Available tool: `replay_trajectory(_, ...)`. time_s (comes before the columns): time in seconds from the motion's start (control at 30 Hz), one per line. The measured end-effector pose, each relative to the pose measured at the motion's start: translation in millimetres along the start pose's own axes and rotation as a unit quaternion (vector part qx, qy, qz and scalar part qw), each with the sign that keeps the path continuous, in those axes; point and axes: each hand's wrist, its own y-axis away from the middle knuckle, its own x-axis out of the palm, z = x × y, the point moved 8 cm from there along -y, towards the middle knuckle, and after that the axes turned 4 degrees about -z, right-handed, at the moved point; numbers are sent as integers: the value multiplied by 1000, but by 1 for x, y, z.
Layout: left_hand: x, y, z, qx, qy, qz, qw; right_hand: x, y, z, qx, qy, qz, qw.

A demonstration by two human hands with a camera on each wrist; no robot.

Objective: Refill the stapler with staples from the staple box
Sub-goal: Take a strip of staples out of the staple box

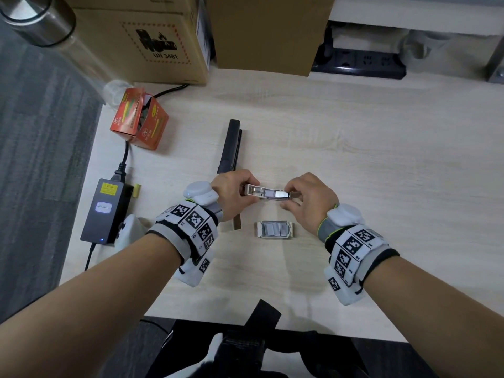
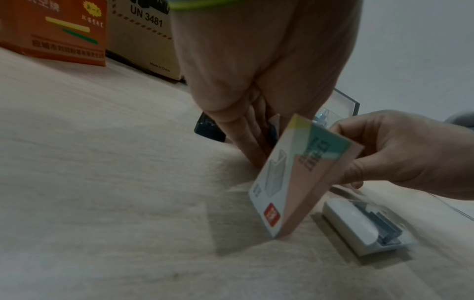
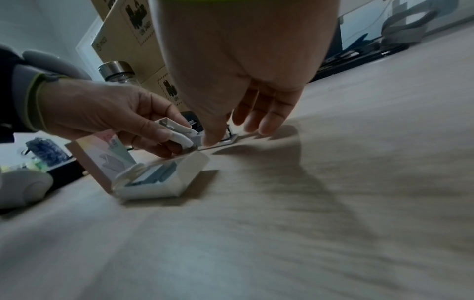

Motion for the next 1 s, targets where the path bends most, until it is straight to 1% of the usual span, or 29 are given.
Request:
replay_trajectory(0.13,-1,1,-2,0,-2,-2,1000,-5,5,4,-45,3,-41,998)
replay_trajectory(0.23,-2,1,-4,5,2,-6,1000,-7,5,7,-58,1,-54,997)
replay_trajectory(0.47,-3,3,-7,6,0,-9,1000,4,4,17,-64,66,34,995)
replay_trajectory(0.6,-4,3,-6,-4,-5,-5,1000,2,0,16,-69,90,60,992)
replay_trajectory(0.7,-4,3,-7,-7,-2,-5,1000,6,3,16,-99,123,86,984)
replay_trajectory(0.77,-4,4,-8,-9,-6,-7,1000,4,6,16,-117,127,80,982)
replay_trajectory(0.83,-5,4,-9,-10,-14,-7,1000,-2,8,14,-113,114,70,985)
replay_trajectory(0.93,-5,6,-11,-15,-17,-4,1000,-18,7,8,-69,47,-8,996)
replay_trajectory(0.97,-6,7,-13,-14,-22,-4,1000,-20,8,4,-47,37,-17,998)
replay_trajectory(1.0,-5,7,-14,-12,-25,-3,1000,-18,8,-1,-23,41,-4,999)
